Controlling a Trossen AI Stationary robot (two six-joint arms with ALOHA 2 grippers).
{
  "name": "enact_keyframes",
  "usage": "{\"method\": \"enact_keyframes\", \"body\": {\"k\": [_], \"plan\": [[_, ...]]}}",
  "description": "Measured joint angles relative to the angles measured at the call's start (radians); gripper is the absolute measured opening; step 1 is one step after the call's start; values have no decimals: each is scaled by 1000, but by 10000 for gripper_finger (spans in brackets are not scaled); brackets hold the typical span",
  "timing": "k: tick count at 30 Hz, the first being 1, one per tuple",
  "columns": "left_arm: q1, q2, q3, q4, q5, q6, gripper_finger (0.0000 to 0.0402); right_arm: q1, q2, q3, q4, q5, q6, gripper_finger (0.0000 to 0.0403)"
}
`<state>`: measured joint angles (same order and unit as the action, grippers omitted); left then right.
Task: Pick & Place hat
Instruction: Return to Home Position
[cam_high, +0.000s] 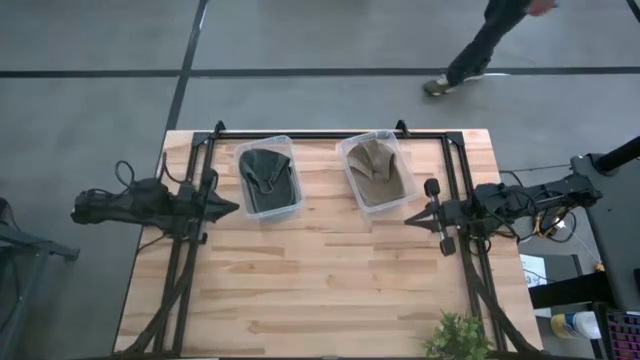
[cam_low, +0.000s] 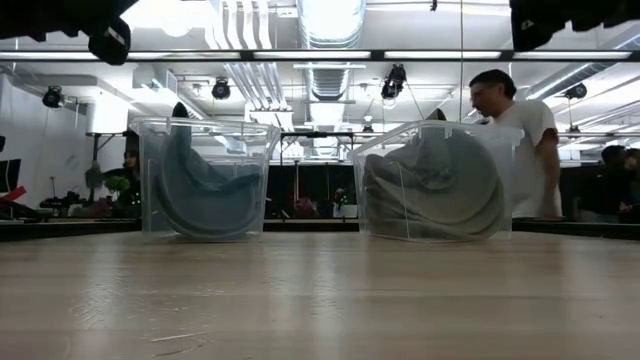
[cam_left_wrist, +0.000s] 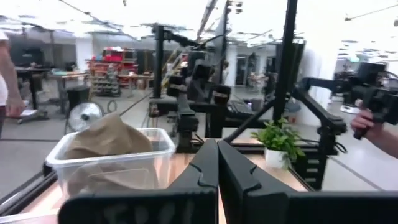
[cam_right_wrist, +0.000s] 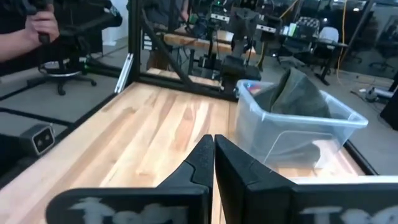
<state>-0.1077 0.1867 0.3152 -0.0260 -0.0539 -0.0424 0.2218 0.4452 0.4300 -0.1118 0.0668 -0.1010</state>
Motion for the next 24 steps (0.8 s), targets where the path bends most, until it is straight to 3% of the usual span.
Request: {"method": "enact_keyframes", "body": {"k": [8,14,24], "plan": [[1,-84,-91,23,22,11,0,0,-20,-166,197,-25,-7,9],[0,-167,-97,-14,23,15,0,-1,-82,-227,203,-33,-21,9],[1,-184,-52,-115,21,15,0,0,-416,-232,-54,-48,-44,9]]}}
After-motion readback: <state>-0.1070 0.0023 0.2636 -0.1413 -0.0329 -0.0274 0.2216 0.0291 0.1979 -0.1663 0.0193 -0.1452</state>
